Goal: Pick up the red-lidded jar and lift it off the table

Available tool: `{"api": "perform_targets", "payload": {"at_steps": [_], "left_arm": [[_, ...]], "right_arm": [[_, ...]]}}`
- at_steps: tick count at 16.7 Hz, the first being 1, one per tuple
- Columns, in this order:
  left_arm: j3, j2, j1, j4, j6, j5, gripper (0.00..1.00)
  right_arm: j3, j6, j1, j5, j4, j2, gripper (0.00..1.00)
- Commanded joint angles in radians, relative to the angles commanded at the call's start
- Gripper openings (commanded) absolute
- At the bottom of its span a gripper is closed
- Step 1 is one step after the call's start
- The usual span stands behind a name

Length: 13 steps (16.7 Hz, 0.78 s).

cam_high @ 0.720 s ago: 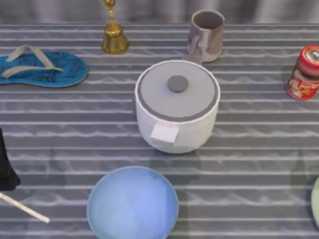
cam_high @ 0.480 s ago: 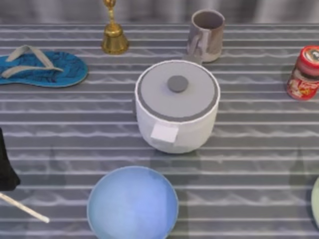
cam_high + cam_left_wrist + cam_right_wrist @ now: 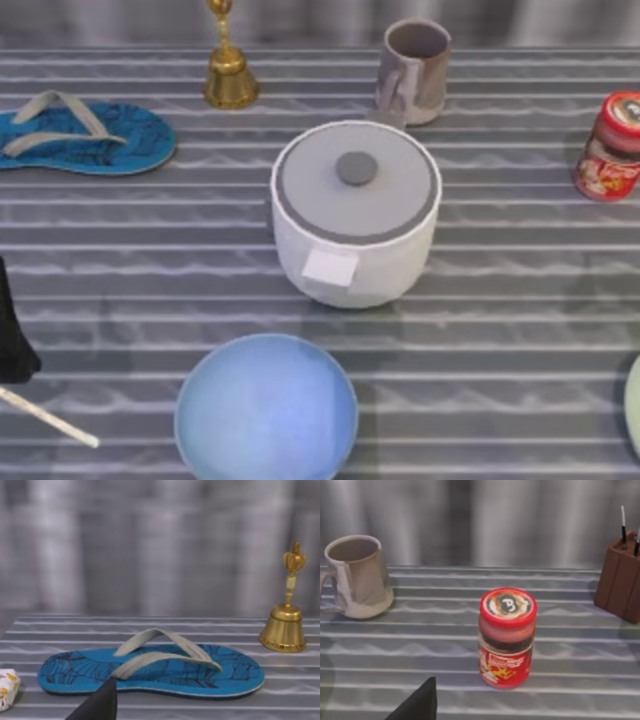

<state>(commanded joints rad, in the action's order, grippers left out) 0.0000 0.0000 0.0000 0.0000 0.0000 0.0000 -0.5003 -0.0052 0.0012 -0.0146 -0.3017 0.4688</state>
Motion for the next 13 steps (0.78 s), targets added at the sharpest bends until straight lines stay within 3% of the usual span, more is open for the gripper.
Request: {"api": "perform_targets", "payload": {"at_steps": [13], "left_arm": [[0.0, 0.0, 0.0, 0.0, 0.0, 0.0, 1.0]], "right_arm": [[-1.304, -0.077, -0.021, 0.015, -0.809, 1.327, 1.0]]}}
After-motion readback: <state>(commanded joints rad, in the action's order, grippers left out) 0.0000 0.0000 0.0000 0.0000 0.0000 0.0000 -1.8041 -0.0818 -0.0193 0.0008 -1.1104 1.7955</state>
